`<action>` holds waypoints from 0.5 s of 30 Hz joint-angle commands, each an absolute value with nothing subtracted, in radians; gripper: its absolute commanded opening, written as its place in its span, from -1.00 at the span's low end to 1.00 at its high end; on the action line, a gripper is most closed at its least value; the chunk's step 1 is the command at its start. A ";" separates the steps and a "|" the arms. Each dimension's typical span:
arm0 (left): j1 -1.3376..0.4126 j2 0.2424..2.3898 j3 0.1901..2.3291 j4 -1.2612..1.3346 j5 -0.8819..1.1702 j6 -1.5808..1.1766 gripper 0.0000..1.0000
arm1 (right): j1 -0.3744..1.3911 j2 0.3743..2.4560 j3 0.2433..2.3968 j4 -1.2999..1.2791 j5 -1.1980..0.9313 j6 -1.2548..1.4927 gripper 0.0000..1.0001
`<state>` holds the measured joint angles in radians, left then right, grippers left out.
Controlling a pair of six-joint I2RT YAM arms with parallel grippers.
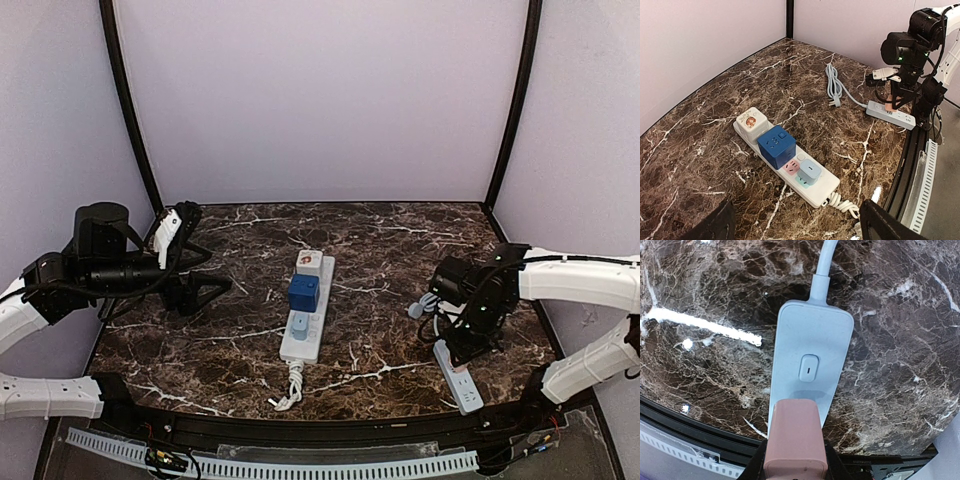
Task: Insert the plug
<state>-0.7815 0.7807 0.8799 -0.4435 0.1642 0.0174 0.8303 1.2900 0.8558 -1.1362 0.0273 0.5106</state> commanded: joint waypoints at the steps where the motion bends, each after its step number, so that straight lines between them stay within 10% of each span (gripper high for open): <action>1: -0.778 0.774 0.858 -0.433 0.165 0.007 0.71 | 0.824 1.298 0.821 -1.091 0.007 0.517 -1.00; 15: -0.777 0.764 0.849 -0.434 0.160 0.005 0.72 | 0.824 1.306 0.819 -1.052 -0.049 0.512 -1.00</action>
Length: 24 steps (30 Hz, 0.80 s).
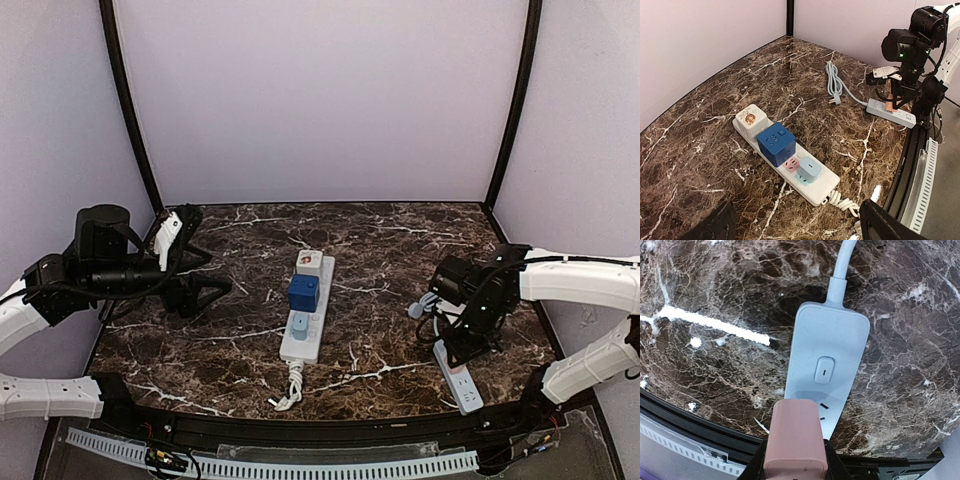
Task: Insert the plug
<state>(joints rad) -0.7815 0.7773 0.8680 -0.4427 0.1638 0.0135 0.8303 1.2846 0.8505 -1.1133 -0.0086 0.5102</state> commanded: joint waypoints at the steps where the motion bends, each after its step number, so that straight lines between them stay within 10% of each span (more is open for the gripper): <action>1: -0.777 0.763 0.847 -0.434 0.159 0.005 0.72 | 0.824 1.307 0.818 -1.050 -0.050 0.512 -1.00; 24: -0.778 0.752 0.839 -0.434 0.165 0.006 0.73 | 0.822 1.247 0.852 -1.162 0.044 0.557 -1.00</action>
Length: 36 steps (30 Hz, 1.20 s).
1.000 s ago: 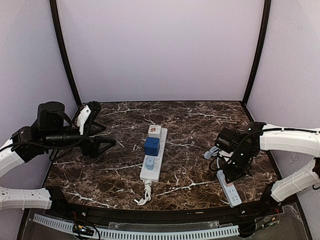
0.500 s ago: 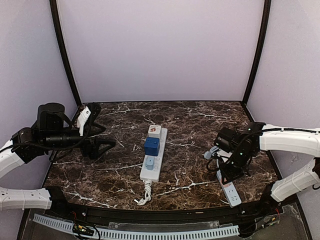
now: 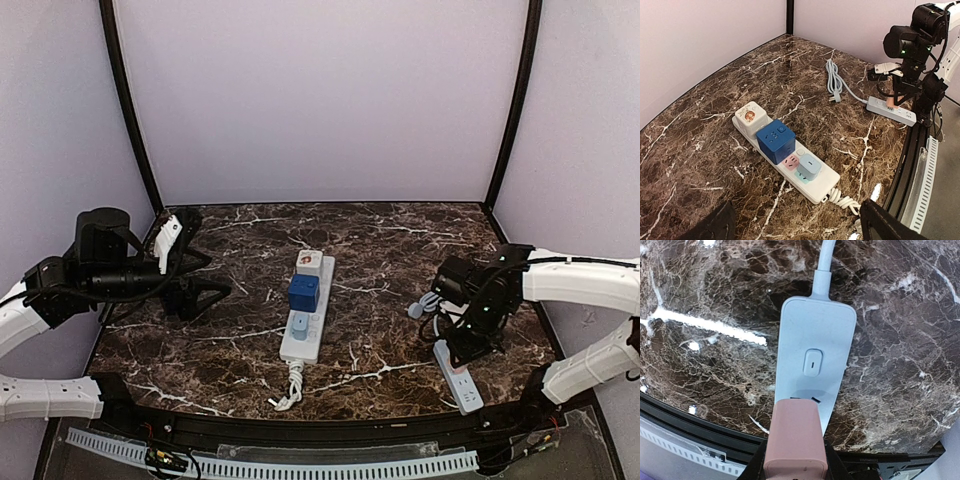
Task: Insert the plug
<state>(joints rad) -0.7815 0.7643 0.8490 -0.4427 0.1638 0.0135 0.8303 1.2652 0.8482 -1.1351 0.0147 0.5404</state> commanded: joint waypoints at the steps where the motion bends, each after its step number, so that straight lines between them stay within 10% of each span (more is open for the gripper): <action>1: -0.777 0.752 0.839 -0.434 0.167 0.005 0.73 | 0.822 1.246 0.849 -1.160 0.046 0.556 -1.00; 36: -0.777 0.746 0.829 -0.440 0.186 0.012 0.74 | 0.822 1.302 0.802 -1.074 -0.008 0.560 -1.00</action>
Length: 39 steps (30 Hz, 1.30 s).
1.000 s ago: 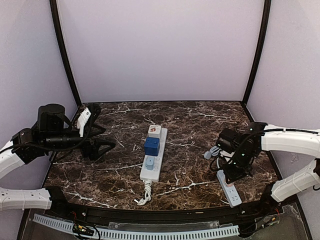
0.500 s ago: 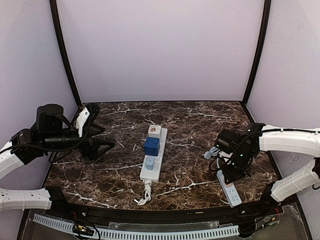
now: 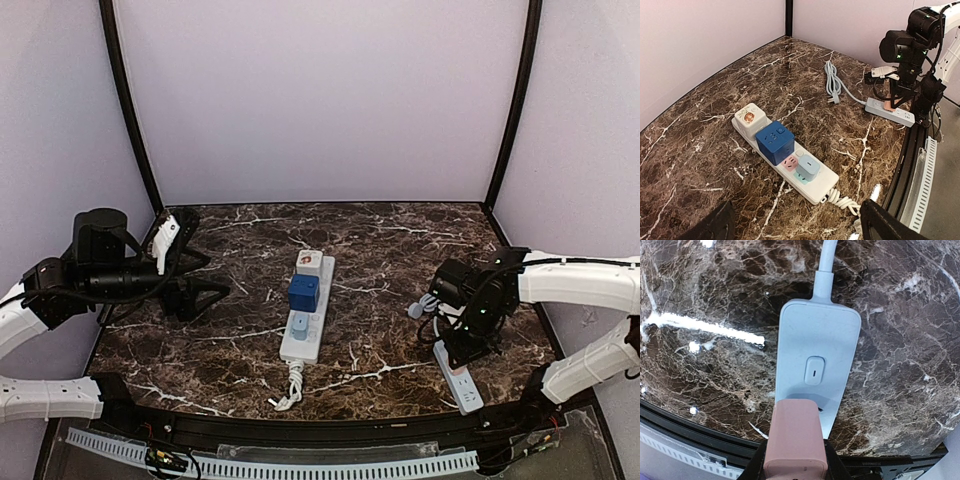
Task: Insert the plug
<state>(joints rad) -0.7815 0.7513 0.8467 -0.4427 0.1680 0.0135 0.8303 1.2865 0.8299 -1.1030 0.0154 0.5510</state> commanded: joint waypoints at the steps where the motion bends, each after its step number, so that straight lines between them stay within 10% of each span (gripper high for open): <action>1: -0.777 0.746 0.830 -0.440 0.187 0.013 0.74 | 0.822 1.307 0.800 -1.069 -0.024 0.561 -1.00; 39: -0.778 0.851 0.858 -0.377 0.217 0.034 0.75 | 0.822 1.600 1.079 -0.940 -0.108 0.520 -1.00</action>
